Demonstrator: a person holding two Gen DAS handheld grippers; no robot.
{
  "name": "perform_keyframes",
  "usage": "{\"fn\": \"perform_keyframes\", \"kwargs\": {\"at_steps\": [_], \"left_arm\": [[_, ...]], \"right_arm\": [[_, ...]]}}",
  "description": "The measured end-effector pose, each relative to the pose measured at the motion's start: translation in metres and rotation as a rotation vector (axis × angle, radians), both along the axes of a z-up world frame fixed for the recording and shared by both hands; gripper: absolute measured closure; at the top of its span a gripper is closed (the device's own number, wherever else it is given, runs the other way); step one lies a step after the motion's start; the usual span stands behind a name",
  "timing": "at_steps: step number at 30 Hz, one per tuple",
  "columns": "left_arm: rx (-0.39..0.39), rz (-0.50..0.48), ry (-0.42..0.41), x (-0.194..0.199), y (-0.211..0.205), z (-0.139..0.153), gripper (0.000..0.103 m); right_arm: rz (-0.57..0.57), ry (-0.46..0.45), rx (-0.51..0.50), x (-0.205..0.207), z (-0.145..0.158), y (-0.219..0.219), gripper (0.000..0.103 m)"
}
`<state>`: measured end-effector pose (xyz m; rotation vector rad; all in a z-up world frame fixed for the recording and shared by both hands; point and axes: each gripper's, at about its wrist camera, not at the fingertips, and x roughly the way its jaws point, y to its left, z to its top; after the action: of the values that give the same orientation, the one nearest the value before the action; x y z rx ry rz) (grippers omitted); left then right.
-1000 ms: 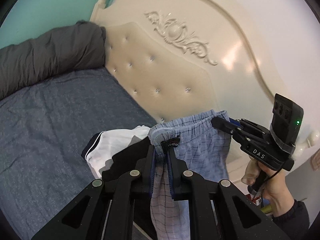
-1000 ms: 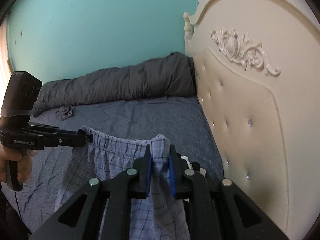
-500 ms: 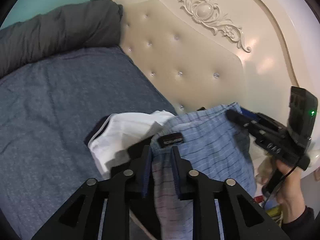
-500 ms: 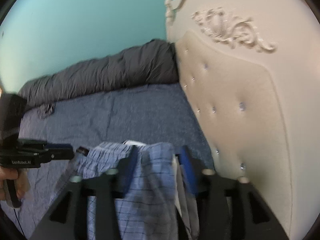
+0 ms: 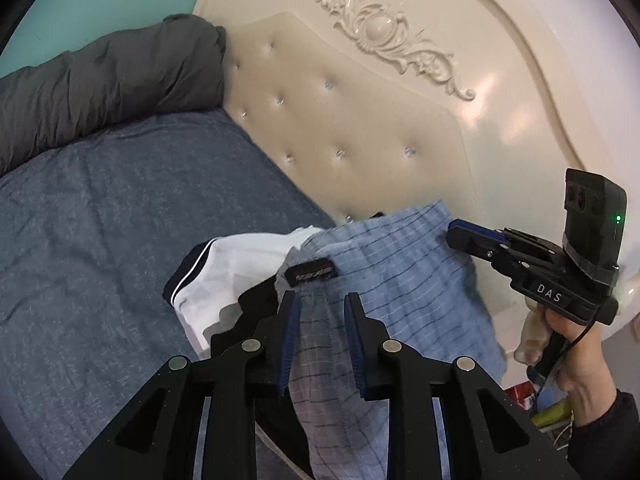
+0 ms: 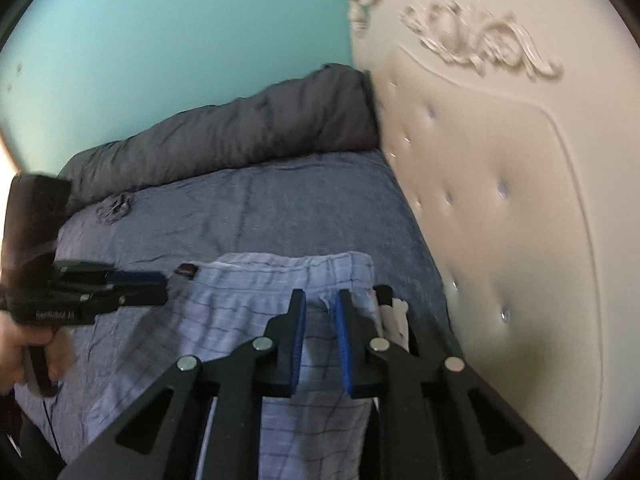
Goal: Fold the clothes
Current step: 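Lower the shorts onto the stack with both grippers, laying them flat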
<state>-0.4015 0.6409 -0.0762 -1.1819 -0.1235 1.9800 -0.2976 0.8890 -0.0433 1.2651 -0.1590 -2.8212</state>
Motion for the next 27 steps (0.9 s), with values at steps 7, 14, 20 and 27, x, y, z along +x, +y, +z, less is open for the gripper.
{"fn": "perform_keyframes", "kwargs": {"at_steps": [7, 14, 20, 27], "left_arm": [[-0.030, 0.019, -0.013, -0.003, -0.001, -0.020, 0.078], [-0.036, -0.005, 0.060, 0.015, -0.006, 0.000, 0.078], [-0.013, -0.071, 0.070, 0.052, -0.006, 0.015, 0.078], [-0.044, -0.120, 0.063, 0.087, 0.002, 0.000, 0.078]], "right_arm": [[-0.056, -0.052, -0.033, -0.002, -0.023, 0.016, 0.089], [-0.034, 0.037, -0.067, 0.029, 0.007, 0.010, 0.088], [0.026, 0.027, -0.075, 0.068, 0.011, -0.023, 0.088], [0.010, 0.001, -0.049, 0.081, -0.022, -0.032, 0.088]]}}
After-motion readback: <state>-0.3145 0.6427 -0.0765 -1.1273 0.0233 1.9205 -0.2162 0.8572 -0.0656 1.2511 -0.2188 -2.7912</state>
